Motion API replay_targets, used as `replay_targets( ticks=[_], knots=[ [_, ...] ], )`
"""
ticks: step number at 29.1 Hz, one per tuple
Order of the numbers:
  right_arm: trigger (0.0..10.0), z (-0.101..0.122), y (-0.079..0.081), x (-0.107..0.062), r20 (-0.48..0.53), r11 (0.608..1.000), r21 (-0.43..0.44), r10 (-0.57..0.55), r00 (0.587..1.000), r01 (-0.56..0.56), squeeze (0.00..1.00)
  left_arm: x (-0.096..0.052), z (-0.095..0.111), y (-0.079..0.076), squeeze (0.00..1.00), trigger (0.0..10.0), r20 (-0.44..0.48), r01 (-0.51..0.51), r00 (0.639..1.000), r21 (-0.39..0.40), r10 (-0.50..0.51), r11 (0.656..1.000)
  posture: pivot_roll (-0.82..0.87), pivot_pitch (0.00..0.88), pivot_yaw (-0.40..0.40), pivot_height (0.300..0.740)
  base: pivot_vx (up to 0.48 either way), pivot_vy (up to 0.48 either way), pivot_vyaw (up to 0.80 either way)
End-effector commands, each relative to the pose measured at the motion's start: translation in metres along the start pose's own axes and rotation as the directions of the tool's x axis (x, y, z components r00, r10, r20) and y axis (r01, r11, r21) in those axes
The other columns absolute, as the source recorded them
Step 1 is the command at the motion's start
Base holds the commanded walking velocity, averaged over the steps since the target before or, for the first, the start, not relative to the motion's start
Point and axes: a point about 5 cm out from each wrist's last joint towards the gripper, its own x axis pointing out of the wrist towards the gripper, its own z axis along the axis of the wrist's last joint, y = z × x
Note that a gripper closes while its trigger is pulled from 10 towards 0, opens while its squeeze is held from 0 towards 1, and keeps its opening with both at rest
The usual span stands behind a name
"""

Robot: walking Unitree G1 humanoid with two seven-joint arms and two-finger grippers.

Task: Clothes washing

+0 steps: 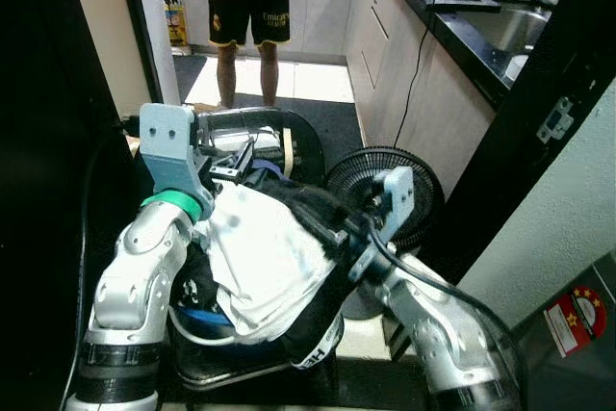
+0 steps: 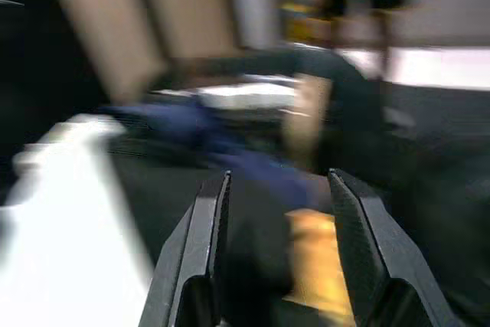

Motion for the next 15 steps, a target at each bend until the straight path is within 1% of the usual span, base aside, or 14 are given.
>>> replay_targets(
  ticks=[1, 3, 6, 7, 9, 10, 11, 12, 14, 15],
  knots=[
    [10.0, -0.004, -0.018, -0.004, -0.016, 0.996, -0.016, -0.093, 0.996, 0.093, 0.00, -0.001, -0.002, -0.001, 0.00, 10.0, -0.006, 0.001, 1.000, -0.003, -0.001, 1.000, -0.02, 0.111, -0.036, 0.740, 0.000, 0.000, 0.00],
    [10.0, -0.001, -0.030, -0.006, -0.013, 0.992, -0.027, -0.121, 0.993, 0.120, 0.00, -0.001, -0.003, -0.001, 0.00, 10.0, -0.008, -0.001, 1.000, -0.006, 0.001, 1.000, -0.02, 0.110, -0.035, 0.740, 0.000, 0.000, 0.00],
    [10.0, -0.002, -0.031, -0.006, -0.023, 0.996, -0.010, -0.087, 0.996, 0.087, 0.00, 0.000, -0.003, -0.002, 0.00, 10.0, -0.009, 0.003, 1.000, -0.007, -0.003, 1.000, -0.02, 0.111, -0.032, 0.740, 0.000, 0.000, 0.00],
    [10.0, -0.006, -0.025, -0.006, -0.038, 1.000, 0.026, -0.009, 0.999, 0.010, 0.00, 0.000, -0.004, -0.003, 0.00, 10.0, -0.010, 0.007, 1.000, -0.009, -0.007, 1.000, -0.02, 0.110, -0.033, 0.740, 0.000, 0.000, 0.00],
    [10.0, -0.006, -0.025, -0.006, -0.038, 1.000, 0.026, -0.009, 0.999, 0.010, 0.00, 0.000, -0.004, -0.003, 0.00, 10.0, -0.010, 0.007, 1.000, -0.009, -0.007, 1.000, -0.02, 0.110, -0.033, 0.740, 0.000, 0.000, 0.00],
    [10.0, -0.011, -0.016, -0.007, -0.060, 0.996, 0.058, 0.077, 0.995, -0.074, 0.00, 0.000, -0.004, -0.004, 0.00, 10.0, -0.010, 0.010, 1.000, -0.010, -0.010, 1.000, -0.02, 0.112, -0.034, 0.740, 0.000, 0.000, 0.00],
    [10.0, -0.017, -0.008, -0.009, -0.072, 0.988, 0.079, 0.137, 0.988, -0.132, 0.00, 0.000, -0.004, -0.005, 0.00, 10.0, -0.011, 0.012, 1.000, -0.012, -0.012, 1.000, -0.02, 0.111, -0.036, 0.740, 0.000, 0.000, 0.00],
    [10.0, -0.017, -0.008, -0.009, -0.072, 0.988, 0.079, 0.137, 0.988, -0.132, 0.00, 0.000, -0.004, -0.005, 0.00, 10.0, -0.011, 0.012, 1.000, -0.012, -0.012, 1.000, -0.02, 0.111, -0.036, 0.740, 0.000, 0.000, 0.00],
    [10.0, -0.029, 0.005, -0.011, -0.094, 0.980, 0.104, 0.177, 0.980, -0.168, 0.00, 0.000, -0.004, -0.006, 0.00, 10.0, -0.011, 0.013, 1.000, -0.014, -0.013, 1.000, -0.01, 0.112, -0.037, 0.740, 0.000, 0.000, 0.00],
    [10.0, -0.029, 0.005, -0.011, -0.094, 0.980, 0.104, 0.177, 0.980, -0.168, 0.00, 0.000, -0.004, -0.006, 0.00, 10.0, -0.011, 0.013, 1.000, -0.014, -0.013, 1.000, -0.01, 0.112, -0.037, 0.740, 0.000, 0.000, 0.00]
  ],
)
